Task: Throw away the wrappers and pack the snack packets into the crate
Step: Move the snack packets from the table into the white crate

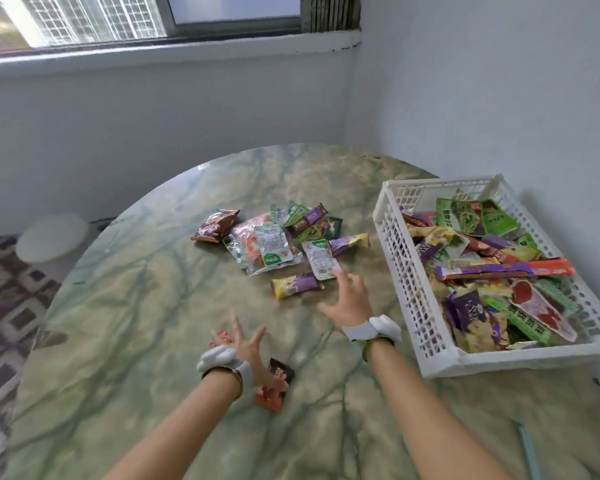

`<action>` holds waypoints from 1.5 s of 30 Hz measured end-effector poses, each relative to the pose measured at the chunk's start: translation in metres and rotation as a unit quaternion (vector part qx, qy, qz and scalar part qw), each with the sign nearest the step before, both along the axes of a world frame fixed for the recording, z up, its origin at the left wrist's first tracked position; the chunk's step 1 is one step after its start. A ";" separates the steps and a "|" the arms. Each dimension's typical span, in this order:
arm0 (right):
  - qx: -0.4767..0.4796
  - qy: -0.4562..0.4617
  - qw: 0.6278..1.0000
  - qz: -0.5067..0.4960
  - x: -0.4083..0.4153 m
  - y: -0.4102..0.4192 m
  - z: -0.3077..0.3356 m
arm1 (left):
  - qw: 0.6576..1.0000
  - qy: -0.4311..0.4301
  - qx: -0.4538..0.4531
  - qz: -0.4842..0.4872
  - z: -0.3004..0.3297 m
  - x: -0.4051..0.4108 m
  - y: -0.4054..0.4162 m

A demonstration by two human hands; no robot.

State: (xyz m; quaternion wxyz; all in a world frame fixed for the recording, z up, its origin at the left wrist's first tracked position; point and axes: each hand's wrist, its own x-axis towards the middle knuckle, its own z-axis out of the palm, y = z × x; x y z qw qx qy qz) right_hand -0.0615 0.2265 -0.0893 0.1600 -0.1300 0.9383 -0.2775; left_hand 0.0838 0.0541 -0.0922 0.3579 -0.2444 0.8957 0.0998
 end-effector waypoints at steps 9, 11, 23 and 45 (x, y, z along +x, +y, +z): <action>0.173 -0.007 0.976 0.131 -0.065 -0.081 -0.049 | 0.982 0.189 0.010 -0.001 -0.033 0.016 -0.039; 0.186 0.032 0.973 0.130 -0.056 -0.085 -0.056 | 0.976 0.214 0.037 -0.001 -0.035 0.017 -0.043; -0.082 0.141 0.984 -0.069 -0.021 0.011 0.017 | 0.786 0.285 0.420 0.353 0.035 -0.045 0.003; -0.164 0.057 0.942 -0.286 -0.103 0.308 0.077 | 0.741 0.298 0.528 0.288 0.072 -0.252 0.199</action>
